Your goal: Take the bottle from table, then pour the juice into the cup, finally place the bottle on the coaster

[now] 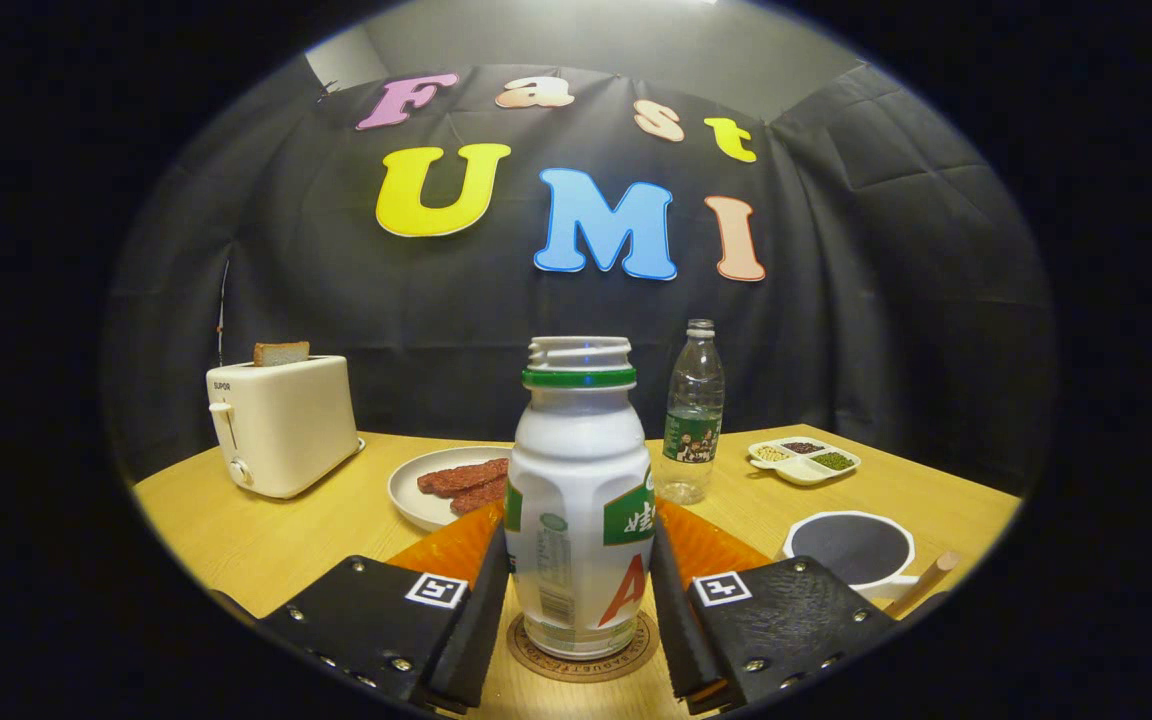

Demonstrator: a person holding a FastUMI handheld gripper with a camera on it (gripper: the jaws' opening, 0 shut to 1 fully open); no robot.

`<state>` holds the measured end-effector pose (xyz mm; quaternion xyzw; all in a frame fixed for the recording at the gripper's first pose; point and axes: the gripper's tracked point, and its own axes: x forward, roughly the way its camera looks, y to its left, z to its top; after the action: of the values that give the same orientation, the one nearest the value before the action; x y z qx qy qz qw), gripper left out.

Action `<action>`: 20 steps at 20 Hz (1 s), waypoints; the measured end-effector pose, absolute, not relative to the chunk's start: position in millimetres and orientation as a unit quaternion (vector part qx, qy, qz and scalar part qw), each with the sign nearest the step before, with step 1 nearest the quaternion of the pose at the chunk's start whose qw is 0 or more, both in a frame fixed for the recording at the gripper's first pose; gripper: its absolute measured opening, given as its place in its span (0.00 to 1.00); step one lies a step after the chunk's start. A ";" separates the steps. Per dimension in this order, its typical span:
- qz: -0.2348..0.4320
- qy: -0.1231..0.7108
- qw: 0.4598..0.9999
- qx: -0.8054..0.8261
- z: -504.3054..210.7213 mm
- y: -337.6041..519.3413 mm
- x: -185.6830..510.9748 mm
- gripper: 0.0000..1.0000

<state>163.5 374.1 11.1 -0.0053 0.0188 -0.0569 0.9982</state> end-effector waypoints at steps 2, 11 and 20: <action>-0.057 0.011 0.998 0.010 13.6 372.9 161.2 0.67; -0.039 -0.001 0.999 0.026 12.6 378.9 158.2 0.99; 0.003 -0.033 0.999 0.023 58.5 389.4 118.4 0.99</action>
<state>118.4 389.4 58.5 0.0234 -0.0332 0.0030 0.9992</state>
